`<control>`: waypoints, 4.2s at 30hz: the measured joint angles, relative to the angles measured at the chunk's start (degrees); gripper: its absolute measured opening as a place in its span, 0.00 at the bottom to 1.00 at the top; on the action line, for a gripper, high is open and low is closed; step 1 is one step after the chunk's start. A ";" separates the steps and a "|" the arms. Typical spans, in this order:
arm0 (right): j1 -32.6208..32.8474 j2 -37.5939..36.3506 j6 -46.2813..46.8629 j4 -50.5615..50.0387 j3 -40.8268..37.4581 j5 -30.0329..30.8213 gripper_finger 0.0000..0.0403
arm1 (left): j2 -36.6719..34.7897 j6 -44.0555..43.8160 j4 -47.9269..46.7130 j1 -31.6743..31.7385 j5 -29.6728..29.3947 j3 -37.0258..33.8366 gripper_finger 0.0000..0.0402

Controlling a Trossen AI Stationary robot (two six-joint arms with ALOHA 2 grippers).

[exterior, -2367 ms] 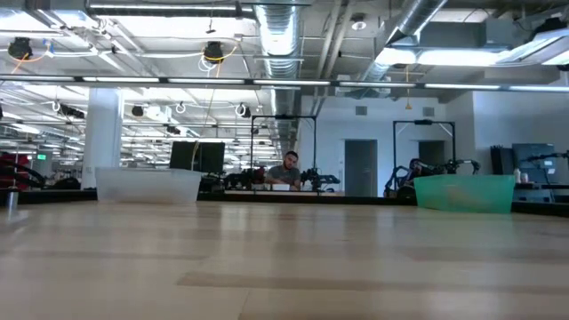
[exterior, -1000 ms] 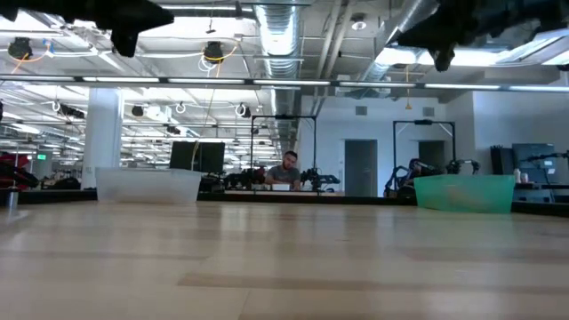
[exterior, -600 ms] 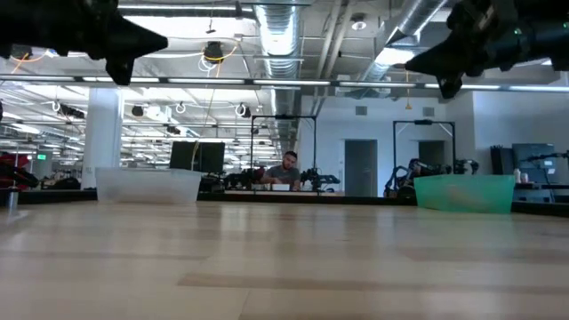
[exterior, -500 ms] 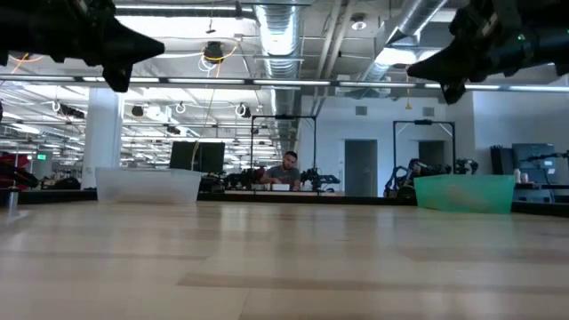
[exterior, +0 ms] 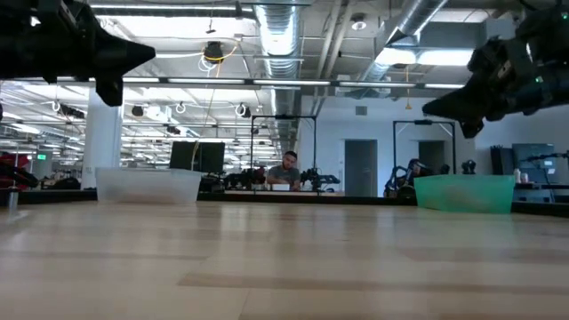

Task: Sort & place blocks by color
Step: Return to Home Position

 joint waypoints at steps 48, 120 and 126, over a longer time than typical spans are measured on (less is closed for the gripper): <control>-6.04 -3.35 -18.32 -9.43 -2.69 -1.29 0.08 | -2.69 2.09 -12.23 0.04 -1.90 0.81 0.00; -6.04 -3.34 -18.29 -9.46 -2.73 -1.31 0.06 | -2.66 2.11 -12.23 0.04 -1.90 0.85 0.00; -6.04 -3.35 -18.30 -9.46 -2.73 -1.31 0.06 | -2.66 2.11 -12.23 0.04 -1.90 0.85 0.00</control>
